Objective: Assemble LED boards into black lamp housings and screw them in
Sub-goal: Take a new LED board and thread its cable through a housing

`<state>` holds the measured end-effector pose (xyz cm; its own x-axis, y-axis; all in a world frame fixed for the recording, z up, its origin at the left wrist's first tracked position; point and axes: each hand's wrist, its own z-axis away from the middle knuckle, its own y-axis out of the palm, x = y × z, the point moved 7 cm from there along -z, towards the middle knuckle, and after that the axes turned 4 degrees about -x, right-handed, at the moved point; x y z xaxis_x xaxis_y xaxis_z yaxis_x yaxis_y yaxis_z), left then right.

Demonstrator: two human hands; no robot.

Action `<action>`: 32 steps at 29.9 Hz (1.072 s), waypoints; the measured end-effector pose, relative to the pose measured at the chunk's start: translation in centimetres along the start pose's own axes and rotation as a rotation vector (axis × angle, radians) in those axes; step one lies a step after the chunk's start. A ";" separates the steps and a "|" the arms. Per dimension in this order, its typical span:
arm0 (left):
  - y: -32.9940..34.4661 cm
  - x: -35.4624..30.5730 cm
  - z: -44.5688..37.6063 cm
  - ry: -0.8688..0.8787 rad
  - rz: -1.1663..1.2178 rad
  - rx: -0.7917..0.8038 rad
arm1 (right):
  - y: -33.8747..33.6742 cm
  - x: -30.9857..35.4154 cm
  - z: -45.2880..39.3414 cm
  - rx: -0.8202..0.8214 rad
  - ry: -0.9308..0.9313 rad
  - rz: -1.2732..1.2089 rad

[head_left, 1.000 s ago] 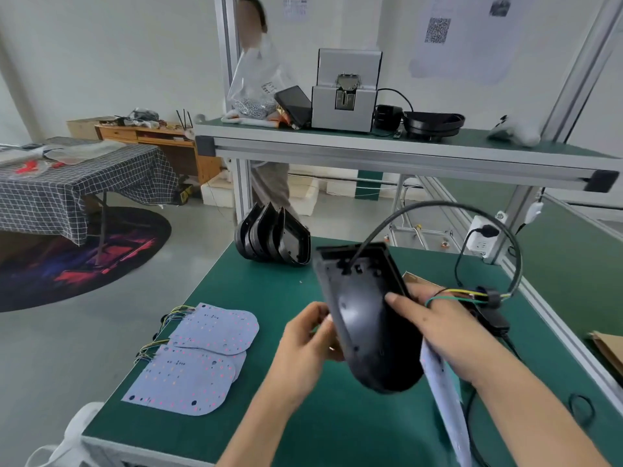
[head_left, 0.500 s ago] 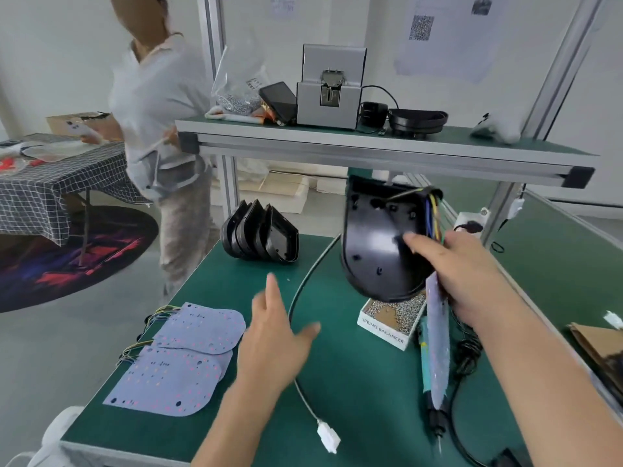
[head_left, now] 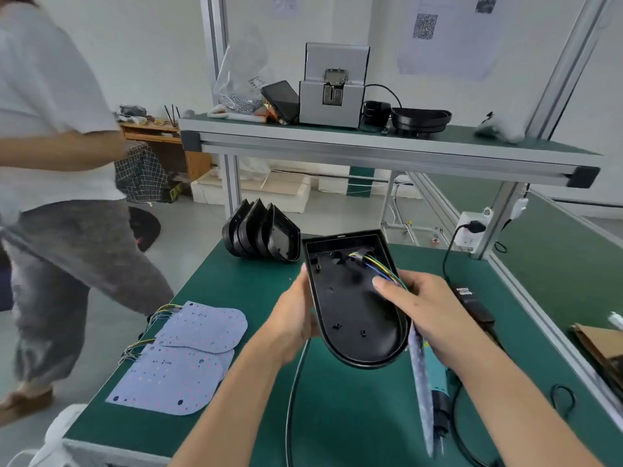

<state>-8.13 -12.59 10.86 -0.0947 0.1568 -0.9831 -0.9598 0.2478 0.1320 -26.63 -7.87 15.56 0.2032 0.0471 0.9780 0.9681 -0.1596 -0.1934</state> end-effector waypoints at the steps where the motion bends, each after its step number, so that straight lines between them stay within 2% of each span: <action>1: 0.1 0.6 0.0 -0.069 0.165 0.033 | 0.0 -0.5 0.0 -0.009 -0.002 0.027; 2: 0.0 0.7 -0.1 -0.069 0.277 0.065 | -0.1 -0.8 0.0 -0.024 -0.009 0.071; 4: 0.3 0.2 0.1 0.033 0.310 0.073 | -0.1 -1.3 0.0 -0.051 -0.022 0.159; 7: 0.2 -0.7 0.8 0.166 0.187 -0.112 | 0.3 -1.2 0.1 -0.064 -0.074 0.250; 9: -0.5 -0.2 0.9 0.157 0.263 -0.229 | 0.6 -0.6 0.4 -0.095 -0.156 0.347; 11: -0.6 -0.3 1.1 0.178 0.264 -0.266 | 0.7 -0.1 1.0 -0.162 -0.235 0.472; 15: -0.6 0.8 0.9 0.176 0.266 -0.293 | 1.6 2.0 2.8 -0.402 -0.669 0.778; 17: -0.4 0.7 1.2 0.212 0.206 -0.291 | 2.2 2.2 2.9 -0.428 -0.757 0.783; 20: 0.1 0.4 1.6 0.269 0.147 -0.269 | 2.7 2.0 2.9 -0.381 -0.721 0.655; 24: 0.9 -0.1 2.0 0.311 0.128 -0.252 | 4.2 1.2 2.5 -0.241 -0.567 0.646; 27: 1.2 -0.1 2.1 0.339 0.113 -0.249 | 4.8 1.3 2.5 -0.221 -0.520 0.646; 32: 1.4 -0.1 2.4 0.355 0.106 -0.248 | 5.8 2.1 2.8 -0.237 -0.552 0.666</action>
<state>-8.84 -9.97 11.46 -0.2397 -0.1794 -0.9541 -0.9700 0.0044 0.2429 -20.16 -5.91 16.25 0.8131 0.3292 0.4801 0.5805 -0.5201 -0.6265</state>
